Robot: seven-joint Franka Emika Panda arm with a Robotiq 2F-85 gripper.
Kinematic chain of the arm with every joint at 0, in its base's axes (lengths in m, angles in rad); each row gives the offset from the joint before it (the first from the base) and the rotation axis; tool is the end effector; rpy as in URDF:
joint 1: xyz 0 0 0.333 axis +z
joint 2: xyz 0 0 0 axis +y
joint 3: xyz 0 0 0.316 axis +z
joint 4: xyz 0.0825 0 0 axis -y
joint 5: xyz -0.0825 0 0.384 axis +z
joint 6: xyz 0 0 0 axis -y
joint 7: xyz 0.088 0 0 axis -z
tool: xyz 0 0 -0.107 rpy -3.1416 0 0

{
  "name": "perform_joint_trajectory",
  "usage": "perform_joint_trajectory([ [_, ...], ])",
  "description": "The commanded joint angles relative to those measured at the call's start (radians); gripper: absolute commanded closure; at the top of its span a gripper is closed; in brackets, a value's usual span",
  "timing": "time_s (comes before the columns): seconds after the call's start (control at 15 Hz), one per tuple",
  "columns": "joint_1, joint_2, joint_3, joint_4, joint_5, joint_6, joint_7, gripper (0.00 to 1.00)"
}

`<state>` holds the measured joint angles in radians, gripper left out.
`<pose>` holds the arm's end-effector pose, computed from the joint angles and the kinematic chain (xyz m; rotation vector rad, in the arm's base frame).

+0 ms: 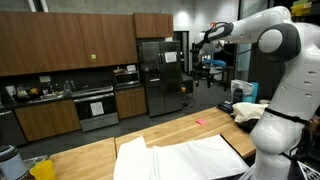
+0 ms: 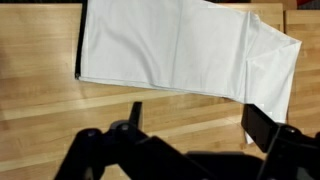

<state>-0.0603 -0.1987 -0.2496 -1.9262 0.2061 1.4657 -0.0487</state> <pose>0.4519 -0.1289 0.5550 -2.8038 0.3607 0.3118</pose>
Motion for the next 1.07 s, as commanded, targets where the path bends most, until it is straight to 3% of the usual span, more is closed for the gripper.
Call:
perform_joint_trajectory([
  [0.0,-0.024,0.016,0.042,0.005,0.012,-0.001,-0.016,0.00],
  [0.47,-0.053,0.156,0.030,0.018,0.080,-0.046,-0.159,0.00],
  [1.0,-0.191,0.341,-0.020,0.167,-0.088,-0.061,-0.265,0.00],
])
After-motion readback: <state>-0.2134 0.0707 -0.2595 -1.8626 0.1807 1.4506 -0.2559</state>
